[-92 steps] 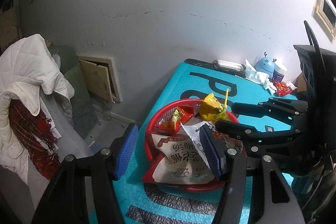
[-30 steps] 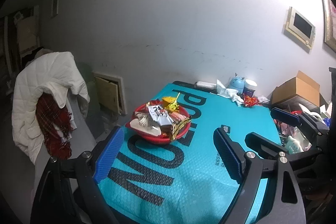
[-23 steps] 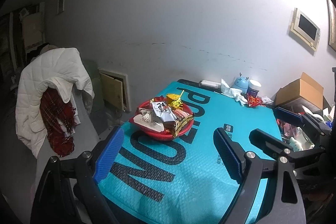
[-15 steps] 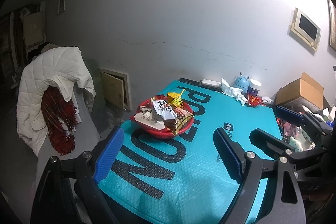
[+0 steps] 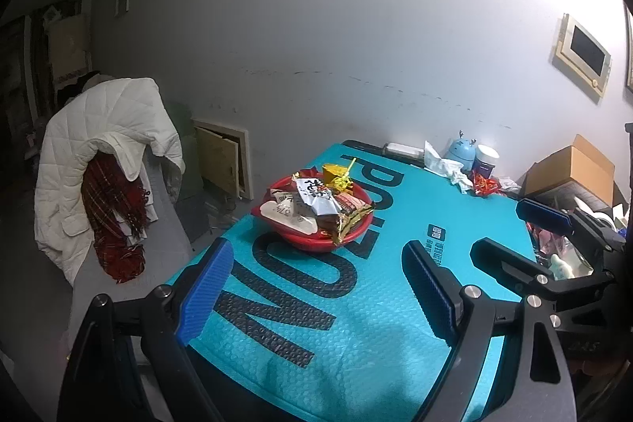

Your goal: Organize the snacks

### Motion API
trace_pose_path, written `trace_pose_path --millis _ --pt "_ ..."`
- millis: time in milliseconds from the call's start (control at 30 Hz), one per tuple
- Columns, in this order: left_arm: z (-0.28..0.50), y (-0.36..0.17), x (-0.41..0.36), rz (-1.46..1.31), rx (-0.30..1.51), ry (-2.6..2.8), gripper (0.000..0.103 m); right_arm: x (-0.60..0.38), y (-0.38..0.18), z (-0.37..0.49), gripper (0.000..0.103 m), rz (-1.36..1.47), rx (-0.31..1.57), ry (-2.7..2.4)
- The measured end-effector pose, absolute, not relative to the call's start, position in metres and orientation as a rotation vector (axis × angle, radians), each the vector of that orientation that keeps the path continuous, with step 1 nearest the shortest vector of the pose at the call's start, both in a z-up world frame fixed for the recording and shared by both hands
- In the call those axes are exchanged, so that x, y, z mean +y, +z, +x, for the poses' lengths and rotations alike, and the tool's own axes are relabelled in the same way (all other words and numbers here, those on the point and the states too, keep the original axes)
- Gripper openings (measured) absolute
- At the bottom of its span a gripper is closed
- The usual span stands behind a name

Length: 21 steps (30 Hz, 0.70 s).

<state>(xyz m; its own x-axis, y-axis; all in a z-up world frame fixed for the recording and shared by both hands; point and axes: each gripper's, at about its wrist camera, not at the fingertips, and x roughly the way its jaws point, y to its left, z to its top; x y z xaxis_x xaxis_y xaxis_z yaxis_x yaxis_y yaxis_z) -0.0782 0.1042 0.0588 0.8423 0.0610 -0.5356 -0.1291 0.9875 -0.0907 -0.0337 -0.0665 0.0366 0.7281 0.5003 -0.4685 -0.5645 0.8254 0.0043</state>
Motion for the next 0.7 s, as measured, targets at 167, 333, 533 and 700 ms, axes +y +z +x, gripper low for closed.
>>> trace_pose_path --millis 167,333,533,700 --pt "-0.0763 0.0577 0.1073 -0.136 0.562 0.099 0.087 -0.0636 0.0329 -0.0304 0.092 -0.146 0.492 0.594" --pt "-0.0759 0.0568 0.1077 -0.134 0.563 0.098 0.087 -0.0652 0.0319 -0.0287 0.092 -0.143 0.497 0.588" --pt "-0.0735 0.0548 0.1068 -0.141 0.573 0.076 0.087 -0.0661 0.0316 -0.0272 0.092 -0.145 0.499 0.588" --pt "-0.0715 0.0544 0.1024 -0.128 0.575 0.084 0.087 -0.0682 0.0330 -0.0276 0.092 -0.137 0.504 0.580"
